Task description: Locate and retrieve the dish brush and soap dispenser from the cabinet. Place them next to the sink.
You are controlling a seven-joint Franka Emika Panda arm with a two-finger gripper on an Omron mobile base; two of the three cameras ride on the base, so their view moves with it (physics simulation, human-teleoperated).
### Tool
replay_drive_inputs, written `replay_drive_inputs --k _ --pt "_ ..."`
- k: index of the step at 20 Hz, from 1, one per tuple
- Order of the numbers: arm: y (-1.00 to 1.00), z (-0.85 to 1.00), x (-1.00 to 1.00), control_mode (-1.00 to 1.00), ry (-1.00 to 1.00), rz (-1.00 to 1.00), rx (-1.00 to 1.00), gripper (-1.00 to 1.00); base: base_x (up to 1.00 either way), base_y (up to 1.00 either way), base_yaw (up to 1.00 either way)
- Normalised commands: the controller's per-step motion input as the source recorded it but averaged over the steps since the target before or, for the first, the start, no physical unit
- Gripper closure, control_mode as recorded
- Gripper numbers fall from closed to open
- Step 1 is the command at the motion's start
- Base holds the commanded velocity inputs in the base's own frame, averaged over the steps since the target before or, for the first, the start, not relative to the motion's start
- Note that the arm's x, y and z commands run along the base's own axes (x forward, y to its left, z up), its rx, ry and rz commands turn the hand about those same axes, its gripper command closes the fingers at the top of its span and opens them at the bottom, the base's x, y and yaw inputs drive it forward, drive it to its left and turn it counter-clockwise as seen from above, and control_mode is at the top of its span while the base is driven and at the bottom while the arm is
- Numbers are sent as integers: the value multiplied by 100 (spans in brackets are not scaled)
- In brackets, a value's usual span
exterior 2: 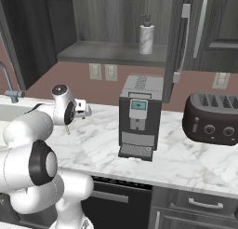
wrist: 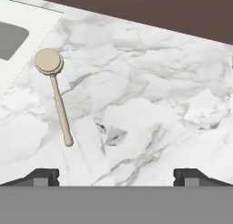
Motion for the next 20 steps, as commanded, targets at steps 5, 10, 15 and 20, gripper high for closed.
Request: replay_drive_inputs --k 5,10,15,20 --pt "-23 16 0 -100 1 -19 -4 -100 0 0 0" --pt "-19 23 -5 -100 -1 -13 -2 -100 0 0 0" --pt "-17 23 -19 -100 -8 -5 0 -100 0 0 0" --pt "-18 26 -29 -100 -13 0 0 -100 0 0 0"
